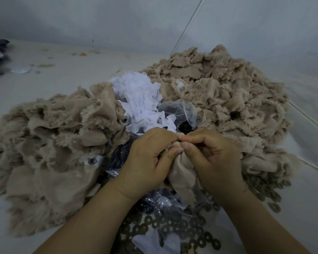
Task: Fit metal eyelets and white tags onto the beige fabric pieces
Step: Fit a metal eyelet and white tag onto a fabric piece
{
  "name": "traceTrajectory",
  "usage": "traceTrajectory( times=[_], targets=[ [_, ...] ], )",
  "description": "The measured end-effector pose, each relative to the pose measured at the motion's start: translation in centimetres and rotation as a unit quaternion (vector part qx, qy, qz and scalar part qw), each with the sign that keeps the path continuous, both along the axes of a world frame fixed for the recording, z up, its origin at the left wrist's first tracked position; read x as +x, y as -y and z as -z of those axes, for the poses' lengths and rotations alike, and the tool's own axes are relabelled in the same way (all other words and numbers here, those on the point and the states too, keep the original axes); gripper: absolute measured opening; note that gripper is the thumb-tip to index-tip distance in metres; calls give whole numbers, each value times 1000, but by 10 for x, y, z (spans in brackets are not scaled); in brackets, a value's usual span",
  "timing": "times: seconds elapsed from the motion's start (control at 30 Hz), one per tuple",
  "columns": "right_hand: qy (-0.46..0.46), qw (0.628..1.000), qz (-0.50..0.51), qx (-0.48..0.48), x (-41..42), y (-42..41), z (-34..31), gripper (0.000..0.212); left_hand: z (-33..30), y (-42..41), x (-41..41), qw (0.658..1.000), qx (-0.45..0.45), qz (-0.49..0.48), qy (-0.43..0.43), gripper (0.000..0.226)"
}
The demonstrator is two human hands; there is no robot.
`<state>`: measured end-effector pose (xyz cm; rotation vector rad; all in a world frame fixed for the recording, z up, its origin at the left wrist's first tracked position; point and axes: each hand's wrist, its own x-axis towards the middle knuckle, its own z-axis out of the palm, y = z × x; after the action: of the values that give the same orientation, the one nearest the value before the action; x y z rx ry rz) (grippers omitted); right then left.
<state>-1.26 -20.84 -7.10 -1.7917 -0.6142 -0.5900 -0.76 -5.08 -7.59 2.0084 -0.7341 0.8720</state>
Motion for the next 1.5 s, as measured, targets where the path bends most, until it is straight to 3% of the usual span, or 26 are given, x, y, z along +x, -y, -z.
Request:
traceTrajectory(
  times=[0.3, 0.37, 0.43, 0.5, 0.53, 0.6, 0.7, 0.8, 0.9, 1.0, 1.07, 1.2, 1.37, 1.5],
  targets=[
    [11, 998, 60, 1, 3, 2, -4, 9, -1, -2, 2, 999, 26, -29, -8, 25],
    [-39, 993, 111, 24, 7, 9, -7, 32, 0, -2, 2, 999, 32, -33, 11, 24],
    [-92, 982, 162, -21, 12, 18, -10, 65, 1, -1, 1, 999, 24, -29, 32, 21],
    [-211, 969, 132, -18, 12, 22, -14, 92, 0, 0, 1, 998, 16, -24, 57, 17],
    [-283, 955, 93, 2, 11, 22, -14, 94, -1, 0, 1, 997, 13, -24, 66, 16],
    [-396, 916, 8, 58, 10, 19, -14, 79, -3, 1, 0, 997, 3, -16, 70, 15],
    [-469, 853, -99, 206, 10, 11, -13, 44, -5, 2, -2, 998, -24, 21, 47, 25],
    [-475, 812, -162, 299, 10, 9, -14, 48, -4, 4, -5, 996, -69, 56, 3, 34],
    [-447, 812, -181, 329, 9, 9, -16, 39, -3, 1, -7, 984, -154, 60, -66, 16],
    [-433, 819, -194, 321, 6, 7, -16, 38, -2, 3, -7, 972, -178, 52, -147, 38],
    [-434, 819, -199, 316, 5, 6, -15, 35, -1, 6, -6, 966, -176, 39, -187, 41],
    [-449, 811, -218, 305, 2, 4, -16, 44, 1, 9, -5, 974, -154, 8, -165, 11],
    [-448, 821, -187, 301, -1, -2, -13, 37, -1, 10, -8, 972, -186, -19, -145, 3],
    [-419, 813, -196, 353, 0, -4, -14, 37, -4, 7, -6, 979, -168, -33, -111, 35]
  ],
)
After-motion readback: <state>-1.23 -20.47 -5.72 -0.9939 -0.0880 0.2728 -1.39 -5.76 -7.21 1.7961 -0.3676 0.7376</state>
